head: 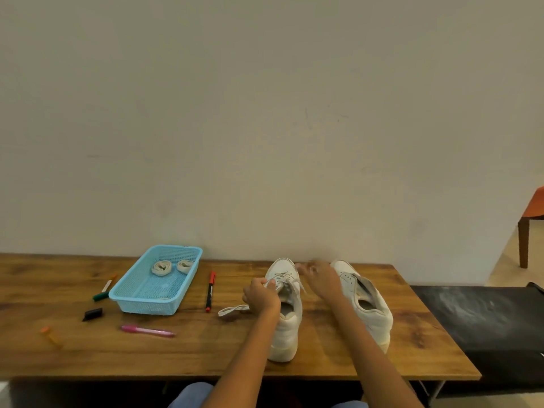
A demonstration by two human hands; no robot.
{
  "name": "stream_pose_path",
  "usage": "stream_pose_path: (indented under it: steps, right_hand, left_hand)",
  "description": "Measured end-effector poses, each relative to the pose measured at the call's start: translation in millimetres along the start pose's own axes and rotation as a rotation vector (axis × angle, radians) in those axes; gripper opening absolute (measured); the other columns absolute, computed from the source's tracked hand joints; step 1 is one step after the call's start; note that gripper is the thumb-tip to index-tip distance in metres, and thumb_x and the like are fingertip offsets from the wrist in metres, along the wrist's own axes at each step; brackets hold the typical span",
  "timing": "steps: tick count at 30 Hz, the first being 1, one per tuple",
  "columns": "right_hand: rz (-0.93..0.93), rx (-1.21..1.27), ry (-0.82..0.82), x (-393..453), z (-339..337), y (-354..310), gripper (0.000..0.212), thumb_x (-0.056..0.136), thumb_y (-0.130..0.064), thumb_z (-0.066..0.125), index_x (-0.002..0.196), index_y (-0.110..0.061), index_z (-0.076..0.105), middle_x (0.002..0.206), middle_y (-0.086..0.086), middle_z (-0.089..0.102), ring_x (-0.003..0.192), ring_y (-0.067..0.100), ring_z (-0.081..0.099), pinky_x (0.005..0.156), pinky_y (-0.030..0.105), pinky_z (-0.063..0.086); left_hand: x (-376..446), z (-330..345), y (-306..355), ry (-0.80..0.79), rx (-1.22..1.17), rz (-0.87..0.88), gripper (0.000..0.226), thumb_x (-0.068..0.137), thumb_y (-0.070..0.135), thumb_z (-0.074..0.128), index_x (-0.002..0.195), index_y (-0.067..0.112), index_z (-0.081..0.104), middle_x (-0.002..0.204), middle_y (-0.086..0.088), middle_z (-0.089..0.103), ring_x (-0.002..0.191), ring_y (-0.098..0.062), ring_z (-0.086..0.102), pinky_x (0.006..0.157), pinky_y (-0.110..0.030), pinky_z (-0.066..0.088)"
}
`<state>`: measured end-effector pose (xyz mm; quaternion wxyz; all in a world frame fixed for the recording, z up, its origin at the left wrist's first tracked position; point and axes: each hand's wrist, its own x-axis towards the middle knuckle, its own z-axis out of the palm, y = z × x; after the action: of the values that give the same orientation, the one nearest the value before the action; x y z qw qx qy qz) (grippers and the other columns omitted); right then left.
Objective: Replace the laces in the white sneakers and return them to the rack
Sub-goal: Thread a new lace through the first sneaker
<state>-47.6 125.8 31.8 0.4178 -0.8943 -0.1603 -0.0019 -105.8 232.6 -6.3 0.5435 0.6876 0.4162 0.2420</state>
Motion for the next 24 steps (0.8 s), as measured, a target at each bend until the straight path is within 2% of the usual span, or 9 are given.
stream_pose_path:
  steps: [2, 4, 8, 10, 13, 15, 18, 22, 24]
  right_hand:
    - [-0.066, -0.234, -0.204, -5, 7, 3, 0.038, 0.091, -0.047, 0.053, 0.067, -0.018, 0.054, 0.068, -0.001, 0.057, 0.061, 0.009, 0.049, 0.056, 0.022, 0.035]
    - [-0.068, -0.243, -0.187, -9, 7, 0, 0.039, 0.093, -0.042, 0.053, 0.061, -0.021, 0.048, 0.062, -0.005, 0.052, 0.056, 0.007, 0.044, 0.051, 0.018, 0.032]
    - [-0.062, -0.276, -0.192, -6, 7, -3, 0.025, 0.093, -0.030, 0.056, 0.093, -0.008, 0.067, 0.093, 0.007, 0.068, 0.077, 0.013, 0.052, 0.066, 0.022, 0.040]
    - [-0.059, -0.253, -0.187, -7, 7, 0, 0.023, 0.092, -0.026, 0.056, 0.098, -0.007, 0.068, 0.098, 0.006, 0.068, 0.079, 0.012, 0.053, 0.069, 0.022, 0.040]
    - [-0.054, -0.201, -0.150, -8, 7, 7, 0.019, 0.091, -0.023, 0.059, 0.076, -0.014, 0.066, 0.072, -0.003, 0.061, 0.064, 0.008, 0.050, 0.057, 0.016, 0.035]
    - [-0.028, -0.182, -0.085, -12, 10, 16, 0.035, 0.088, -0.022, 0.062, 0.054, -0.025, 0.051, 0.056, -0.010, 0.048, 0.052, 0.003, 0.042, 0.048, 0.013, 0.029]
    - [0.097, -0.118, -0.043, -23, 23, 41, 0.041, 0.086, -0.016, 0.060, 0.049, -0.022, 0.044, 0.051, -0.006, 0.042, 0.048, 0.007, 0.035, 0.048, 0.015, 0.029]
    - [0.203, -0.056, -0.170, -42, 27, 70, 0.025, 0.088, -0.015, 0.056, 0.064, -0.018, 0.053, 0.065, -0.002, 0.051, 0.059, 0.009, 0.045, 0.060, 0.024, 0.038]
    - [0.174, -0.072, -0.182, -42, 17, 65, 0.011, 0.089, -0.016, 0.056, 0.098, -0.013, 0.061, 0.092, 0.002, 0.061, 0.083, 0.013, 0.056, 0.072, 0.023, 0.044]
  left_hand:
    - [4, 4, -4, -0.030, 0.023, -0.003, 0.022, 0.089, 0.026, 0.062, 0.094, 0.005, 0.068, 0.112, -0.015, 0.060, 0.106, -0.031, 0.055, 0.087, -0.041, 0.052]
    - [6, 5, -4, -0.053, 0.048, -0.020, 0.028, 0.087, 0.029, 0.065, 0.094, 0.002, 0.070, 0.107, -0.016, 0.064, 0.100, -0.031, 0.060, 0.083, -0.040, 0.054]
    - [13, 3, -1, -0.127, 0.079, -0.072, 0.034, 0.087, 0.028, 0.066, 0.103, -0.001, 0.069, 0.107, -0.016, 0.066, 0.099, -0.032, 0.063, 0.084, -0.038, 0.054]
    - [14, 4, 3, -0.175, 0.150, -0.060, 0.033, 0.089, 0.028, 0.062, 0.105, -0.001, 0.068, 0.110, -0.016, 0.066, 0.102, -0.031, 0.061, 0.085, -0.035, 0.051]
    - [13, 4, 9, -0.173, 0.252, -0.063, 0.036, 0.095, 0.027, 0.054, 0.113, -0.003, 0.062, 0.119, -0.017, 0.061, 0.111, -0.030, 0.057, 0.084, -0.031, 0.048]
    - [14, 5, 9, -0.147, 0.256, -0.088, 0.036, 0.098, 0.025, 0.047, 0.116, -0.003, 0.060, 0.123, -0.019, 0.057, 0.114, -0.032, 0.054, 0.089, -0.033, 0.047]
    - [13, 2, 7, -0.110, 0.209, -0.127, 0.035, 0.100, 0.022, 0.042, 0.118, -0.004, 0.059, 0.125, -0.021, 0.054, 0.114, -0.034, 0.054, 0.093, -0.037, 0.048]
    - [18, 5, 0, -0.062, 0.121, -0.140, 0.031, 0.098, 0.020, 0.047, 0.115, -0.003, 0.060, 0.121, -0.020, 0.056, 0.111, -0.034, 0.055, 0.091, -0.041, 0.051]
    - [17, 9, -1, 0.001, 0.068, -0.071, 0.025, 0.094, 0.016, 0.052, 0.110, -0.002, 0.060, 0.118, -0.017, 0.057, 0.110, -0.034, 0.054, 0.091, -0.042, 0.050]
